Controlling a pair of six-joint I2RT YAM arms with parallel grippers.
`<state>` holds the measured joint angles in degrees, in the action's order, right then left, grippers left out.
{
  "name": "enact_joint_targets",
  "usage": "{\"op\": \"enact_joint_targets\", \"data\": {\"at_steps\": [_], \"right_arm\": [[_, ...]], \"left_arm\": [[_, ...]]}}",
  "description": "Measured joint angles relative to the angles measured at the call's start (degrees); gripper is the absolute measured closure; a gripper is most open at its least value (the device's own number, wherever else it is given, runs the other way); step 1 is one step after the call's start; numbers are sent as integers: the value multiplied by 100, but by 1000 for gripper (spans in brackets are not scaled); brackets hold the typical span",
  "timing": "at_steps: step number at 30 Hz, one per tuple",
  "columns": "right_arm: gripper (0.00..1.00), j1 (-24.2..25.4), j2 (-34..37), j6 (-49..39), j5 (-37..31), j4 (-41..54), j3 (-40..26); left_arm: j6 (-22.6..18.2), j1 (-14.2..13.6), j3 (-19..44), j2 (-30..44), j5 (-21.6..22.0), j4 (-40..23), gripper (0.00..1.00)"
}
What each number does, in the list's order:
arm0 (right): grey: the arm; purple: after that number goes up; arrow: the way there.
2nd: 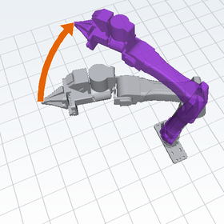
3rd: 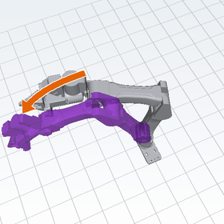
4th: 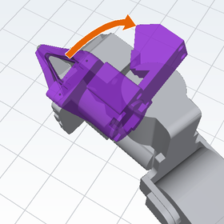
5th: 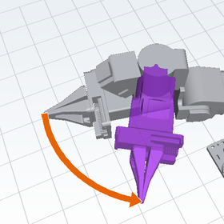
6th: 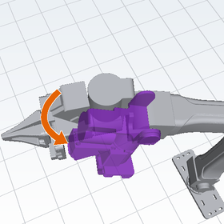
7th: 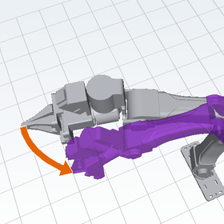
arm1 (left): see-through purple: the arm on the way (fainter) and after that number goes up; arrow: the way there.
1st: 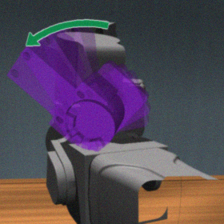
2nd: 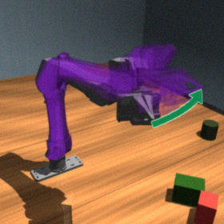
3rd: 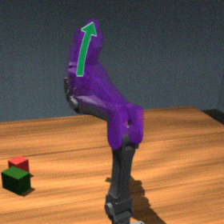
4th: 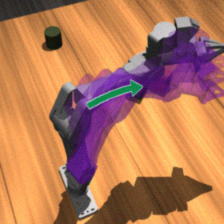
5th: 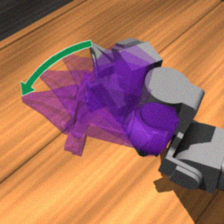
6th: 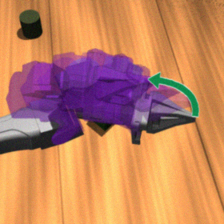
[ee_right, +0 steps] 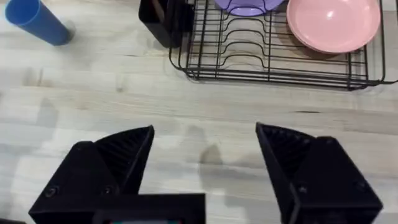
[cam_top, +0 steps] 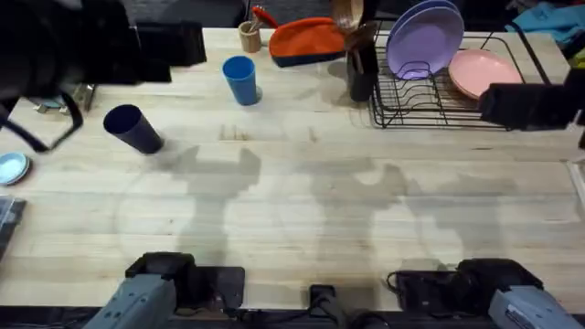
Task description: Pick up the cup on the table and put them onto the rack.
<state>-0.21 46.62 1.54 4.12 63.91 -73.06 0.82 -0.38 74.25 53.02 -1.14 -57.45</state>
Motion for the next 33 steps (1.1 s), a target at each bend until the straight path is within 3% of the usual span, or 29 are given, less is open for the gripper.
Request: {"op": "enact_joint_targets", "data": {"at_steps": [2,4,14,17,18,28,29,33], "right_arm": [[9,0,137,0,2,126,-223],[9,0,387,1,4,278,-740],[9,0,390,0,17,233,-778],[9,0,390,0,17,233,-778],[9,0,390,-1,17,233,-778],[9,0,390,-47,17,233,-778],[9,0,390,-51,17,233,-778],[9,0,390,-51,17,231,-778]], "left_arm": [[-1,0,362,320,-19,-330,8],[-2,0,1225,1122,-47,-920,8],[-2,0,1281,1264,-62,-946,7],[-2,0,1281,1264,111,-944,7],[0,56,1281,1267,365,-944,7],[26,967,1281,1486,543,-910,9],[46,1327,1281,1694,548,-899,8],[46,1537,1281,2015,548,-899,8]]}}
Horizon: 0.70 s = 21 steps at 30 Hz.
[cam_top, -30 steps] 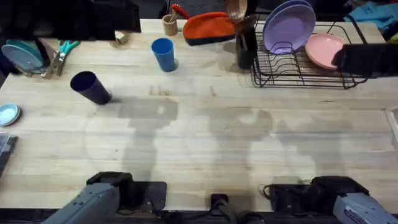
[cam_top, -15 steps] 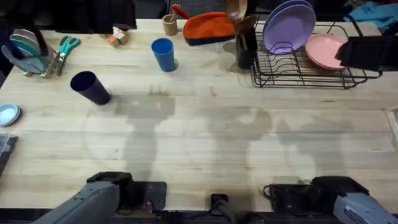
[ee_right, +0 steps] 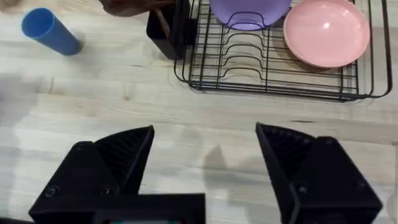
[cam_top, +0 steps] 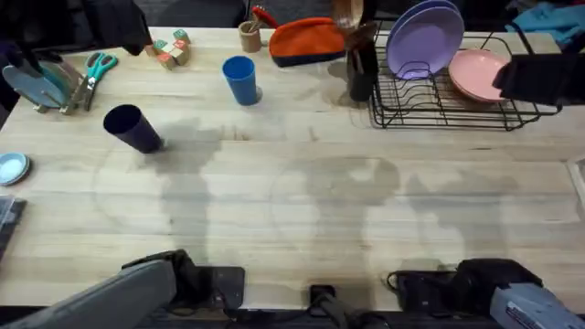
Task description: Pick up the cup on the table and put them onto the rack.
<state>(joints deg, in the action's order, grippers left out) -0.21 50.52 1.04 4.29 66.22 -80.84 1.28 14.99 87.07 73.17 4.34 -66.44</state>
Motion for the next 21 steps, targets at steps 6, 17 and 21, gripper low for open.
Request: {"op": "enact_joint_targets", "data": {"at_steps": [6,17,21], "right_arm": [[9,0,0,0,0,-3,0],[9,0,0,0,0,-155,0],[9,0,0,0,0,-155,0]], "left_arm": [[2,91,0,412,0,3,8],[39,91,0,902,0,-25,7],[92,91,0,1014,-2,-25,7]]}}
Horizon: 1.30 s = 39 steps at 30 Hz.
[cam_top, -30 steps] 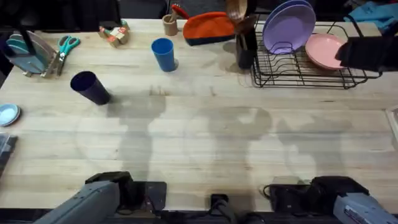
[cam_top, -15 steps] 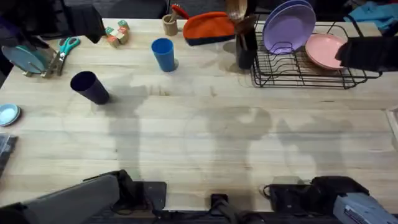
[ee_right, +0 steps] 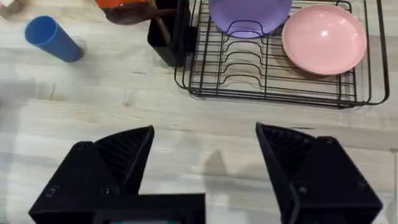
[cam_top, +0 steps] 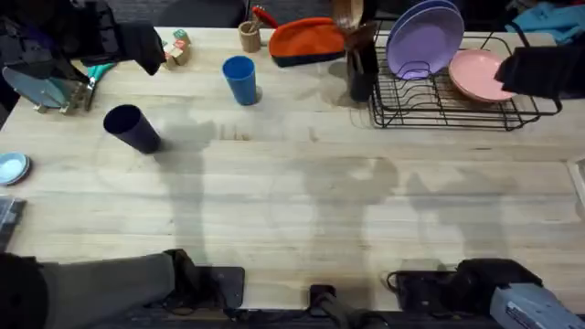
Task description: Pick up the cup on the table and put them onto the rack.
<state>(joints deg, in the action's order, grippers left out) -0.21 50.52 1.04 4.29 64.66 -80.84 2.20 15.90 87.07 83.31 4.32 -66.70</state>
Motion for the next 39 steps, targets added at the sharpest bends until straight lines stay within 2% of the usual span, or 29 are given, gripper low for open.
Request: {"op": "enact_joint_targets", "data": {"at_steps": [10,12,24,32,34,36,37,38,39], "right_arm": [[9,0,0,0,-2,0,0],[9,0,0,0,-2,0,0],[9,0,0,0,-2,0,0],[10,0,0,0,0,-2,0],[9,0,0,0,-2,-2,0],[9,0,0,0,-2,-2,0],[9,0,0,0,-2,-2,0],[9,0,0,-1,-2,-1,0],[9,0,0,0,-2,-2,0]], "left_arm": [[17,0,-43,0,-3,12,7],[20,0,-673,0,-5,360,7],[20,0,-1473,0,-7,1027,7],[20,0,-1778,0,-7,1491,9],[20,0,-1910,462,-7,1592,8],[20,0,-1910,614,-7,1606,6],[22,0,-1910,693,-7,1606,13],[36,0,-1910,938,-9,1615,109],[37,0,-1910,984,-9,1615,136]]}}
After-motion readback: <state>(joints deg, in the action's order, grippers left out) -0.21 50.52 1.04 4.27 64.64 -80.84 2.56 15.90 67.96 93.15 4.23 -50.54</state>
